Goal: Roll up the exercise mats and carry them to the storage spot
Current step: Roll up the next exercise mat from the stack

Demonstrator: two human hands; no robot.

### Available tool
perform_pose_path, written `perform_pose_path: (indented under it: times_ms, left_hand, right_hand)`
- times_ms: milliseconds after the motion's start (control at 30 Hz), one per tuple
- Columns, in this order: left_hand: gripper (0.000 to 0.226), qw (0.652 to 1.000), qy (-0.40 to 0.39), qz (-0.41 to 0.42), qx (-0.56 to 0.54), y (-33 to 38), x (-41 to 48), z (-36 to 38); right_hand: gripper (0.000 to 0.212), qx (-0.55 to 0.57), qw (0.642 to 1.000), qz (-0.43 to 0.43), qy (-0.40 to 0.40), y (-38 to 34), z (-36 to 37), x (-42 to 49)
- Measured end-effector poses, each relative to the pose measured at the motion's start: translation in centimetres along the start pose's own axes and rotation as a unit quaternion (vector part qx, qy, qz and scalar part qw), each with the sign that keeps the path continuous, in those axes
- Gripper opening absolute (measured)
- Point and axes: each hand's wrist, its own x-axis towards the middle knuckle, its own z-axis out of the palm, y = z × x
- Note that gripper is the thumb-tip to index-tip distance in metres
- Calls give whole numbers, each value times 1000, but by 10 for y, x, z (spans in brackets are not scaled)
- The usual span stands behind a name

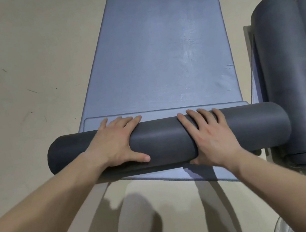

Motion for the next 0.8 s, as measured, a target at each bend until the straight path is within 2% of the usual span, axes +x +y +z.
perform_pose_path:
  times_ms: [133,200,300,433,567,633,700,767,800]
  left_hand:
    - [142,995,15,6,96,-13,12,-3]
    - [140,996,-7,-5,86,-20,27,-10]
    - [134,999,-50,-17,12,-24,50,-30]
    - [132,998,-57,-36,5,-19,45,-29]
    - [119,986,-41,-141,-80,13,14,-3]
    - [106,974,-18,-188,-124,41,0,12]
    - [97,967,0,-200,-160,68,-7,25]
    - [95,960,14,-196,-201,88,-4,33]
    - [95,957,19,-196,-213,95,-1,34]
  right_hand:
    - [141,14,993,-27,-110,28,-25,48]
    - [142,29,987,-31,-153,37,-34,71]
    - [149,19,991,-23,-133,35,-34,77]
    - [148,-49,995,-68,-54,21,-12,54]
    - [148,-73,991,-92,-59,41,-30,76]
    - [137,-89,993,-58,-58,38,-34,73]
    - [116,-67,996,34,-41,30,-29,52]
    - [93,37,985,170,-21,26,-18,23]
    - [80,134,964,229,-8,25,-12,10]
